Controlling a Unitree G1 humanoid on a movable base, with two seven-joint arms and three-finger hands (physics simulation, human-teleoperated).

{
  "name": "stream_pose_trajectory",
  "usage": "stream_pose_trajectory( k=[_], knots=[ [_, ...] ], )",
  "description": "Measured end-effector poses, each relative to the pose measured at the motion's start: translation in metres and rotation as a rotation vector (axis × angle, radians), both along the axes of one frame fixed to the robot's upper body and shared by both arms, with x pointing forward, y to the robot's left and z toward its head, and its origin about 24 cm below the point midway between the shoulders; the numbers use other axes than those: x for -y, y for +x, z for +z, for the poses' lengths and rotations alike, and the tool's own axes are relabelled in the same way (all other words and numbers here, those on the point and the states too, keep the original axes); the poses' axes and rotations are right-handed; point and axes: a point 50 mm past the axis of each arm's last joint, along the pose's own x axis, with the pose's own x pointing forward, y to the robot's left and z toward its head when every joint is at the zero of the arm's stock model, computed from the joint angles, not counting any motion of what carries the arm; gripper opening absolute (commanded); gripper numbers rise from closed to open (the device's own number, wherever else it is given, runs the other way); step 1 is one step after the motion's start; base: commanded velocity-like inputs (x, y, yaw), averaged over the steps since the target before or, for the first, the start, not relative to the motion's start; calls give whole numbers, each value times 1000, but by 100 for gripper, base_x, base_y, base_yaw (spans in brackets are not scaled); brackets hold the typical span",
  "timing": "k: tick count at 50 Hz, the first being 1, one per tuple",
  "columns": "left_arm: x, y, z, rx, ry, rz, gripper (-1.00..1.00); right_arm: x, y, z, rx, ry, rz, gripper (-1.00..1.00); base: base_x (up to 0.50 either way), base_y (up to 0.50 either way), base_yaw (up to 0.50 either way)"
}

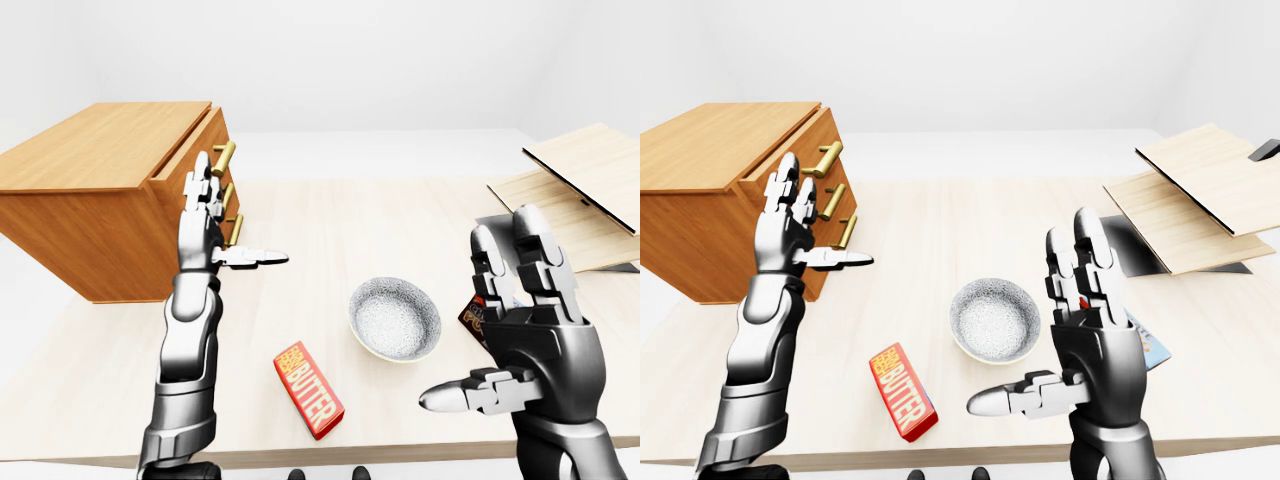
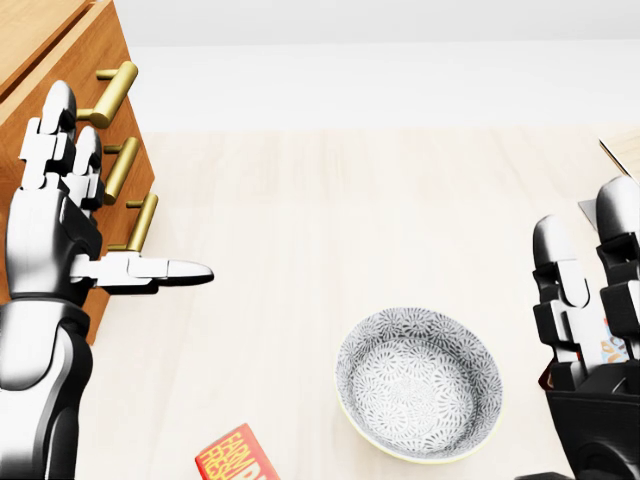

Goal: Close the top drawer of the cabinet and put the bowl on top of it.

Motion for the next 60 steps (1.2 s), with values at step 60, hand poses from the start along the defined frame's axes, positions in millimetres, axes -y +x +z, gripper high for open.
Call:
stream_pose_trajectory(
  k=[60],
  knots=[
    [-24, 58, -25, -240, -148, 28, 100, -1, 2, -3, -16, 0, 5, 100, 0, 0, 0]
  ],
)
